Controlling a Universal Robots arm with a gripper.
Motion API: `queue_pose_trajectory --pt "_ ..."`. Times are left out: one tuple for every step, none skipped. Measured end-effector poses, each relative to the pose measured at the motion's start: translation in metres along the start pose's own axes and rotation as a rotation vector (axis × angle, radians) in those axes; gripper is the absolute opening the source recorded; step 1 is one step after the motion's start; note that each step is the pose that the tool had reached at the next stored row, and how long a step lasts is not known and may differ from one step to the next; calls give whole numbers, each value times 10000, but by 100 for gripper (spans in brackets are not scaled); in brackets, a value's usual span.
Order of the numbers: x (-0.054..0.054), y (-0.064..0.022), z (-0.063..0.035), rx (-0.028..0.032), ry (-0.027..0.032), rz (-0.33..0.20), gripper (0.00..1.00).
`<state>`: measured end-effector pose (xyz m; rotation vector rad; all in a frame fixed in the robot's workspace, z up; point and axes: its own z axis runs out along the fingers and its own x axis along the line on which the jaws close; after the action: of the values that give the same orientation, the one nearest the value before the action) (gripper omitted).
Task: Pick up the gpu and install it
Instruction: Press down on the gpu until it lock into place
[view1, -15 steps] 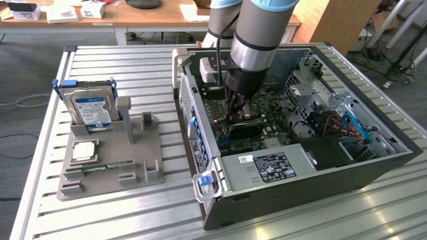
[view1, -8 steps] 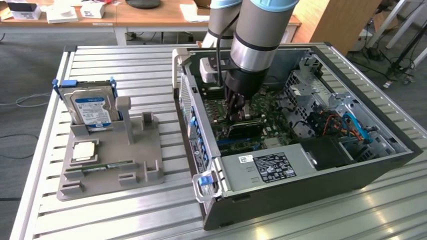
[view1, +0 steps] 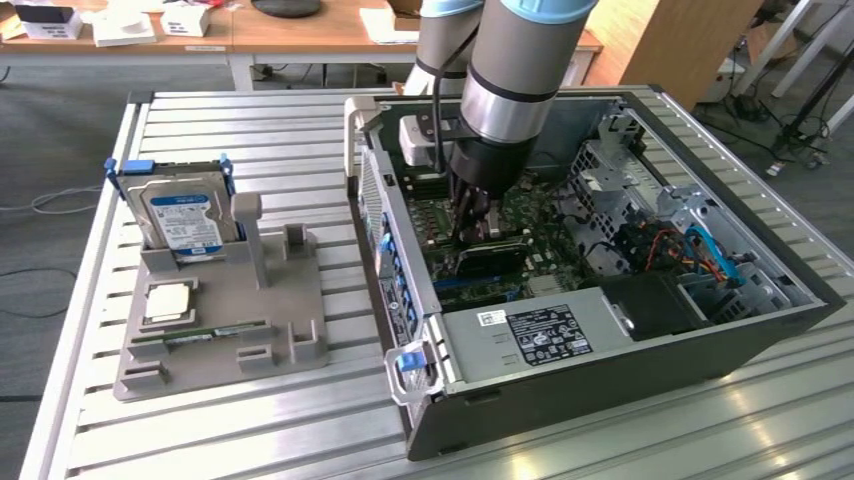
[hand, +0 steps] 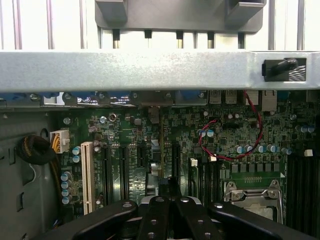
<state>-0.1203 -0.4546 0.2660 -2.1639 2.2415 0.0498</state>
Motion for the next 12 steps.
queue_pose_trajectory --pt "0 0 1 0 -1 0 11" --pt "0 0 1 1 -2 -1 11" --pt "0 0 3 0 -1 -1 11" --pt "0 0 4 0 0 0 11" --pt "0 0 5 0 0 0 11" --pt "0 0 5 0 -1 0 11" --pt "0 0 6 1 -1 0 11" --pt "0 0 6 2 -2 0 11" --pt "0 0 6 2 -2 0 11" --pt "0 0 7 2 -2 0 11" --pt "0 0 10 2 -3 0 11" --pt "1 0 15 1 -2 0 11"
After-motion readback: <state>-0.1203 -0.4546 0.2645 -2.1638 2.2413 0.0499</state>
